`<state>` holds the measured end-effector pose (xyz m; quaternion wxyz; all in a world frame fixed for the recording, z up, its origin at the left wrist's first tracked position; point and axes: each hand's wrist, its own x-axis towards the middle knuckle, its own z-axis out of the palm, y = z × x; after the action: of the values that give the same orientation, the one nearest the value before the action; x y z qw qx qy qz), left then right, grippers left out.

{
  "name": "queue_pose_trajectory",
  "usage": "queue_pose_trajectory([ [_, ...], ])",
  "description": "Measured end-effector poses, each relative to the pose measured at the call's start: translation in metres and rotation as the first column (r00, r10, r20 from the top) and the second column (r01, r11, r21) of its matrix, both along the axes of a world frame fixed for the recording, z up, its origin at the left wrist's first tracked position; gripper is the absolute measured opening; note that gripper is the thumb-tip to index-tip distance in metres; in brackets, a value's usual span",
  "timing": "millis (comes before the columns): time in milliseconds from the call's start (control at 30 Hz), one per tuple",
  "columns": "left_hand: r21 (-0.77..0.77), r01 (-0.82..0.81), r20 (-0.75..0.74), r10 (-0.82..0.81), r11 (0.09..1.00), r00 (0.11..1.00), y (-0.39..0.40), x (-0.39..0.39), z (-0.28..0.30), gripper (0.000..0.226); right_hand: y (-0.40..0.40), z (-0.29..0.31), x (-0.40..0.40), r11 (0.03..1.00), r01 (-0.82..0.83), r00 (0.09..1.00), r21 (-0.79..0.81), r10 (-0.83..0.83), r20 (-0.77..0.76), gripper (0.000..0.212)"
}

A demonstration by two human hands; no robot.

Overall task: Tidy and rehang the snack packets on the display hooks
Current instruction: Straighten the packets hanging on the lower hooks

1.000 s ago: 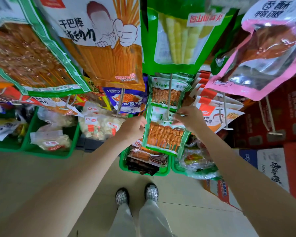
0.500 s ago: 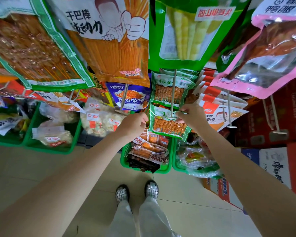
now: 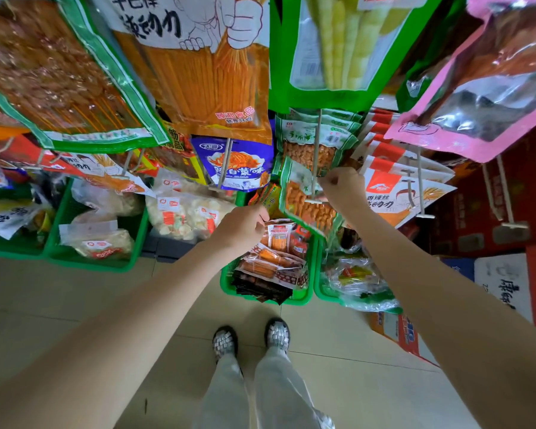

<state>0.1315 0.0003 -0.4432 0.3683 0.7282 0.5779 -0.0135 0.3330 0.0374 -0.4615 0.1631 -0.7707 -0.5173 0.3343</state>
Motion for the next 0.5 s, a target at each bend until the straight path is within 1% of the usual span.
queue_pose_trajectory([
  [100, 0.015, 0.008, -0.008, -0.008, 1.0, 1.0, 0.0, -0.001, 0.003, 0.023, 0.011, 0.004, 0.0, 0.996, 0.084, 0.996, 0.02, -0.083, -0.035, 0.037],
  [167, 0.036, 0.035, -0.008, -0.035, 0.999, 0.999, 0.001, -0.003, 0.008, 0.024, 0.02, 0.011, -0.002, 0.985, 0.165, 0.984, 0.046, -0.161, -0.082, 0.025],
  [200, 0.049, 0.05, -0.005, -0.05, 0.998, 0.999, 0.002, -0.004, 0.011, 0.024, 0.022, 0.016, -0.002, 0.975, 0.216, 0.969, 0.057, -0.206, -0.137, 0.024],
  [267, 0.078, 0.055, 0.012, -0.056, 0.995, 0.998, 0.005, -0.005, 0.017, 0.024, 0.021, 0.029, -0.002, 0.96, 0.277, 0.942, 0.047, -0.261, -0.213, 0.034],
  [300, 0.095, 0.045, 0.02, -0.047, 0.994, 0.999, 0.006, -0.006, 0.021, 0.024, 0.018, 0.039, -0.003, 0.96, 0.273, 0.941, 0.062, -0.253, -0.226, 0.038],
  [367, 0.133, 0.013, 0.04, -0.018, 0.991, 0.999, 0.008, -0.008, 0.032, 0.025, 0.006, 0.061, -0.008, 0.955, 0.25, 0.95, 0.162, -0.209, -0.234, 0.041],
  [433, 0.191, -0.01, 0.07, -0.003, 0.982, 0.998, 0.01, -0.011, 0.047, 0.026, -0.007, 0.088, -0.023, 0.93, 0.225, 0.961, 0.292, -0.163, -0.222, 0.038],
  [500, 0.269, -0.029, 0.097, 0.003, 0.963, 0.995, 0.01, -0.017, 0.067, 0.026, -0.017, 0.118, -0.046, 0.902, 0.153, 0.97, 0.403, -0.059, -0.236, 0.034],
])
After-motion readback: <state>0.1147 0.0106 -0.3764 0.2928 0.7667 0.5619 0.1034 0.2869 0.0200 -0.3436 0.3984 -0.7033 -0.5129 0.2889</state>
